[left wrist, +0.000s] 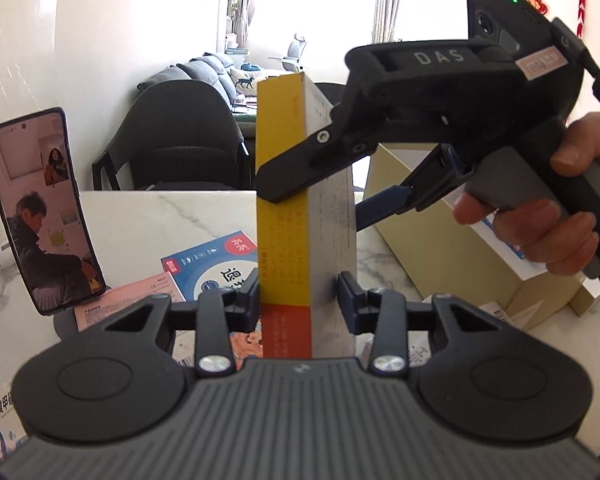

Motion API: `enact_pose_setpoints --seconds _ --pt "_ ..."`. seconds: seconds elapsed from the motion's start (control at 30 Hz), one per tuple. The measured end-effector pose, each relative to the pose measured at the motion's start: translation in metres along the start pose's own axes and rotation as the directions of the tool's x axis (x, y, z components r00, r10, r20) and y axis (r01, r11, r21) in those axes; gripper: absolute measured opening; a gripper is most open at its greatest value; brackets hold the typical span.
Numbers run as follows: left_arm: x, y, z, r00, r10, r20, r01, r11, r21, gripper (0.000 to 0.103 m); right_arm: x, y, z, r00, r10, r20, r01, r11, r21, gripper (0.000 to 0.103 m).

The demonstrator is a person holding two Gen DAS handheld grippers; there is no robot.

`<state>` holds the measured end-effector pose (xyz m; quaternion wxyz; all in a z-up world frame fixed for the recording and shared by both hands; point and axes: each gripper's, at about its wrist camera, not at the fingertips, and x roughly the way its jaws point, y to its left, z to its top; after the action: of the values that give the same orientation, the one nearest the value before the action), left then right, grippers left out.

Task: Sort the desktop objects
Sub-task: 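Grasp the yellow box with the left tool while the right tool releases it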

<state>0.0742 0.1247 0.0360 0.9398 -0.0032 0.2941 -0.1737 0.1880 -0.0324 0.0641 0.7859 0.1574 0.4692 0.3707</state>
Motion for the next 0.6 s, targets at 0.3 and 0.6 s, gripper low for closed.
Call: enact_pose_setpoints --seconds 0.3,0.6 --pt "0.010 0.007 0.012 0.994 -0.098 -0.057 0.088 0.983 -0.162 0.022 -0.012 -0.013 -0.005 0.999 -0.004 0.051 0.003 1.000 0.027 0.099" --pt "0.031 0.019 0.006 0.992 -0.058 -0.109 0.029 0.968 -0.250 0.022 -0.036 -0.030 -0.011 0.989 0.010 0.146 -0.019 0.998 0.060 0.094"
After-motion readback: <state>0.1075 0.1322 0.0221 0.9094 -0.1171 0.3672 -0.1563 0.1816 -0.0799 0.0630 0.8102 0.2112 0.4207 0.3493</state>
